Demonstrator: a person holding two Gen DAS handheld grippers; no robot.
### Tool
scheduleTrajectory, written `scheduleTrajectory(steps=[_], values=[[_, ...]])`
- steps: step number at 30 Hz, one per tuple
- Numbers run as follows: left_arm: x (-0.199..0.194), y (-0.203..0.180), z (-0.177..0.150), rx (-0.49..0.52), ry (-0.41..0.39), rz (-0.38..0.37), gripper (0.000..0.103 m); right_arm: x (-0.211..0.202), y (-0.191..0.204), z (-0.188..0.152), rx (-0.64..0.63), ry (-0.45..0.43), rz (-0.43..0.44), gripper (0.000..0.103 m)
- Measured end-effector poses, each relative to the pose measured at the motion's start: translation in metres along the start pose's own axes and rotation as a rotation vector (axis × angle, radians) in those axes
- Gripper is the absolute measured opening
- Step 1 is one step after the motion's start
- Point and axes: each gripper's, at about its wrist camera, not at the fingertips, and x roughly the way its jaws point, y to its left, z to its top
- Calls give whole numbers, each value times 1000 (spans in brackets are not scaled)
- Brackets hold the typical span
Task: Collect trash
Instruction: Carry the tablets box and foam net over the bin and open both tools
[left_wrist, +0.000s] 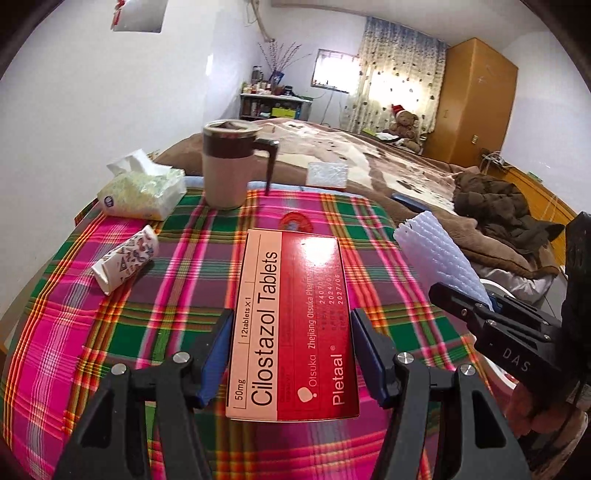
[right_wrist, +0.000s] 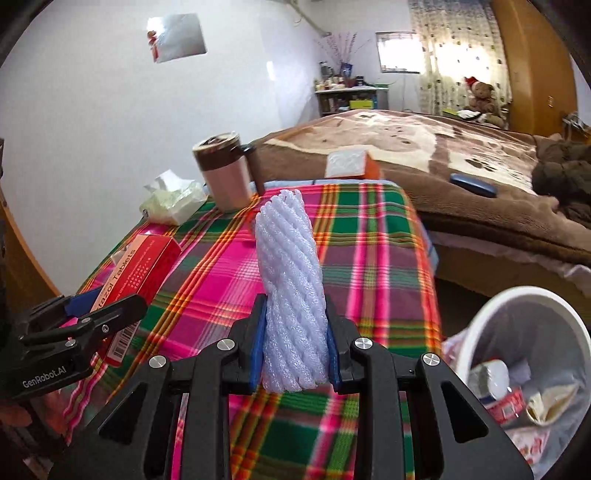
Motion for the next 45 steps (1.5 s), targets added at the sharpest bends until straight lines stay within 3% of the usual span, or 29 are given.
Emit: scheduleTrajectory(steps=[14,24,38,45], values=[[-18,-67,-1,121,-50,-106,64,-52,-42,-15,104,-90,-117,28],[-19,-117,2,203,-64,-187,64,-83,-80,-25,187,-137,-266,28],[2,-190,0,296,-20,-324,64,-108,-133,-47,300,-118,-426,28],[22,-222,-5,328,24,-353,64,-105,-154,-54,341,-72,-480,29]])
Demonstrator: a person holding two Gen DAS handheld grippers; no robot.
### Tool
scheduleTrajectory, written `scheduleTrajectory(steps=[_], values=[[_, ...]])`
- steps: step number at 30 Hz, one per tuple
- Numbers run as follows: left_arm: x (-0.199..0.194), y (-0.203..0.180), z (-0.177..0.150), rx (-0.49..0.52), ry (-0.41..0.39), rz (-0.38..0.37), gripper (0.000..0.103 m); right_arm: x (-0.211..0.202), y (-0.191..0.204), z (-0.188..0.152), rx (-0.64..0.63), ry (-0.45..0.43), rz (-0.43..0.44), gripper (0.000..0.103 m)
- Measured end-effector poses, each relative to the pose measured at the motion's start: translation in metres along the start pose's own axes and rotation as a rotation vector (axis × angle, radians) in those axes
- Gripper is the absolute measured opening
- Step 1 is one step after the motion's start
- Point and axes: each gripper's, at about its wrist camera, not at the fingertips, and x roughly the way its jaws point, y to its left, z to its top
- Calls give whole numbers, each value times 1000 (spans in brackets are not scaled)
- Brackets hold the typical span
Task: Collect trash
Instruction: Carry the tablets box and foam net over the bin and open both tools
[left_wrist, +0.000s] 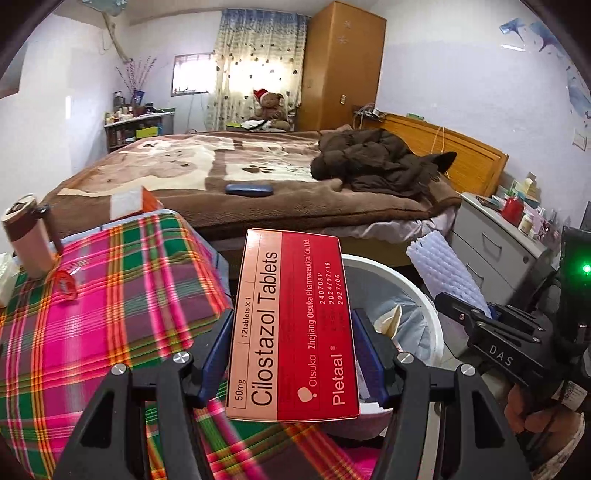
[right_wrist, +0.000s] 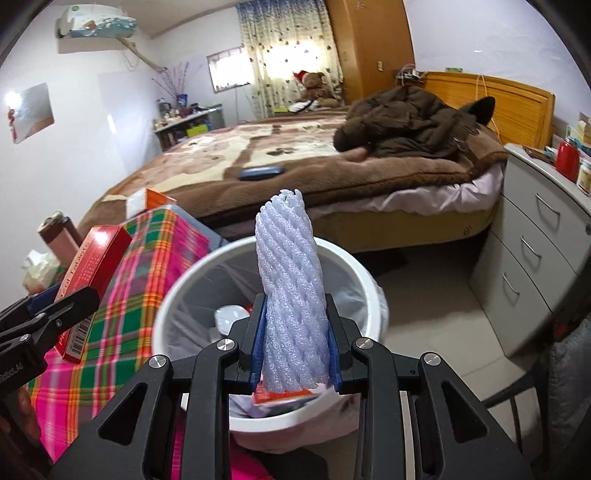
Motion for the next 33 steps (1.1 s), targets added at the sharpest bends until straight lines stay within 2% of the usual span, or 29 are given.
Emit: scheduleTrajectory(steps=[13,16,18,22,25,29,33], values=[[38,-21,4,35,68,-19,64,22,-13,0,-13,75,-19,29],[45,-22,3,26,87,-42,64,28,-12,0,-26,99,-17,30],[47,-22,2,29,87,-37,69,30,-12,-1,-34,109,-32,34],[47,-17,1,4,92,-40,79,33,-15,-1,-27,117,-47,37],[47,-15,2,2,91,-36,80,33,-14,0,-25,118,-48,42],[44,-11,1,-7,89,-31,80,30,-11,0,-32,109,-39,64],[38,-7,0,-15,83,-27,80,27,-8,1,-31,101,-44,64]])
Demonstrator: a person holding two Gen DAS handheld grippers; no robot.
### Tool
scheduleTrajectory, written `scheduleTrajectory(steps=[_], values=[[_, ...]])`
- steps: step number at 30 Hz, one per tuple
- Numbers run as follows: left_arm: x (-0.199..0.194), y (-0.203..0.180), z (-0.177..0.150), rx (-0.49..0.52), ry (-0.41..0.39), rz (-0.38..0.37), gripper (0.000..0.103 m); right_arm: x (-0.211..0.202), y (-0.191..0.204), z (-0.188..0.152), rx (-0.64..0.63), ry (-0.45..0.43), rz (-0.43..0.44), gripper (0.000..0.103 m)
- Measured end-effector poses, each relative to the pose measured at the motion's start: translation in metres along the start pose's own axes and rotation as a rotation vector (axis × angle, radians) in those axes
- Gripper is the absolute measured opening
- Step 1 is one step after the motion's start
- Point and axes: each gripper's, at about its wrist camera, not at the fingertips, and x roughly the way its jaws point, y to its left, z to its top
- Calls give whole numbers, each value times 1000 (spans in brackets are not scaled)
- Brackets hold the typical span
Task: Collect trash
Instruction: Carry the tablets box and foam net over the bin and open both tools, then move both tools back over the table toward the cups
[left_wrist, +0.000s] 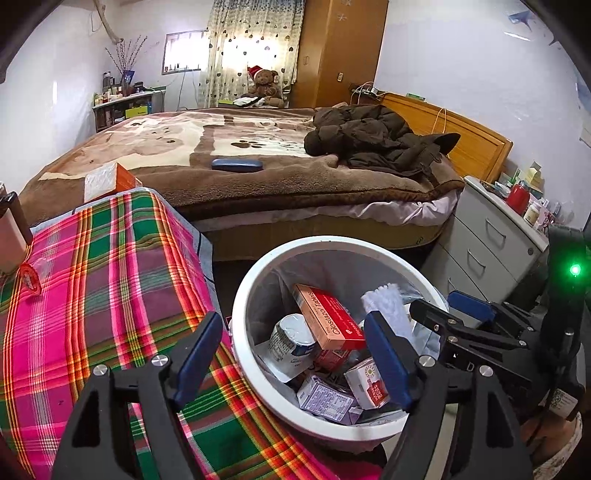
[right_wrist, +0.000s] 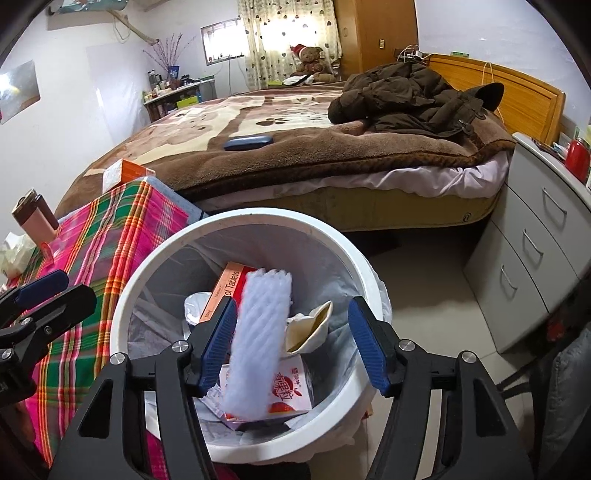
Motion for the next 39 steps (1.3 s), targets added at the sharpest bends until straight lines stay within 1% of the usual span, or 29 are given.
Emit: scheduleTrajectory(steps=[8,13,17,28,31,34,37,39], values=[[-14,12,-4,-25,-20,21,80,-6,12,1,-10,-21,21,64],[-27,23,-6,-37,-42,40,80,-10,24,3,-22,-40,48,64],[-41,36,-7,-54,-78,73,80,-12,35,7,-30,-60,73,64],[-69,87,-15,-118,-111,165,80,-9,88,12,-106,-84,161,64],[-76,105,-19,-147,-115,180,80,-8,105,13,-131,-86,187,64],[-85,123,-23,-169,-122,225,80,-7,121,14,-155,-89,216,64],[-92,140,-26,-200,-128,236,80,-6,138,15,-179,-89,251,64],[-97,152,-27,-214,-136,262,80,-5,151,16,-200,-87,265,64]])
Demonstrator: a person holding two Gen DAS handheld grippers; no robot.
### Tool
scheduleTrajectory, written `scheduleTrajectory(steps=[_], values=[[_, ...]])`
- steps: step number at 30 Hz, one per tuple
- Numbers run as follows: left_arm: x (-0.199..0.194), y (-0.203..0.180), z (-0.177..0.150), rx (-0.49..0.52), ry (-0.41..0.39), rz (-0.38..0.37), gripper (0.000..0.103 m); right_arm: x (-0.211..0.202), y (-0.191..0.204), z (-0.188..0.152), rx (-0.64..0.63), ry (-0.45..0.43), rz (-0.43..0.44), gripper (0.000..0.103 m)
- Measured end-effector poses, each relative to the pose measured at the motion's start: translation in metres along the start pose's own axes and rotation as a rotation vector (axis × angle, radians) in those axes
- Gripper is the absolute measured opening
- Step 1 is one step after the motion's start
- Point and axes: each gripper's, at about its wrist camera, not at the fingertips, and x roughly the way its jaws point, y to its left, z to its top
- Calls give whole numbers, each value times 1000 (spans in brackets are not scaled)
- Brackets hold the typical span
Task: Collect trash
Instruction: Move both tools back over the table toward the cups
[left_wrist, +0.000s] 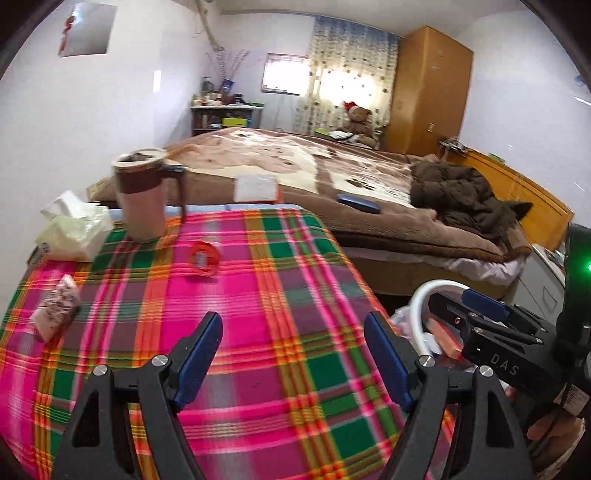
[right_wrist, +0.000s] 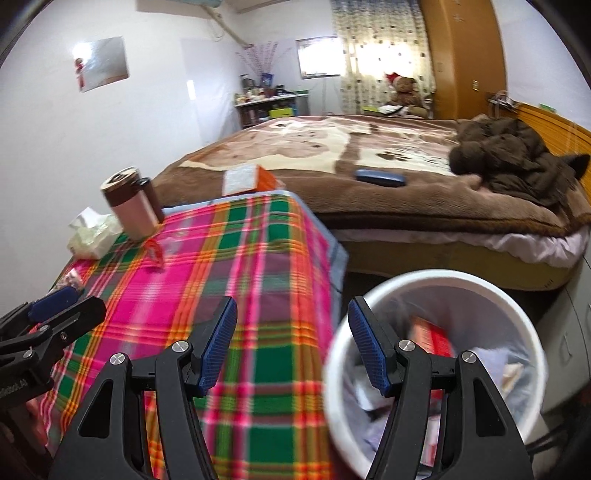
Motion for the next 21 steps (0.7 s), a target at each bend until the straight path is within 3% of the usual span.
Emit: scheduleTrajectory(steps=[13,21], values=[[-4,89,7,-92,-12,170,80,40,64,25,-74,27,99,64],[-3,145,3,-146,6,228,80,69,100,34,-93,57,129,64]])
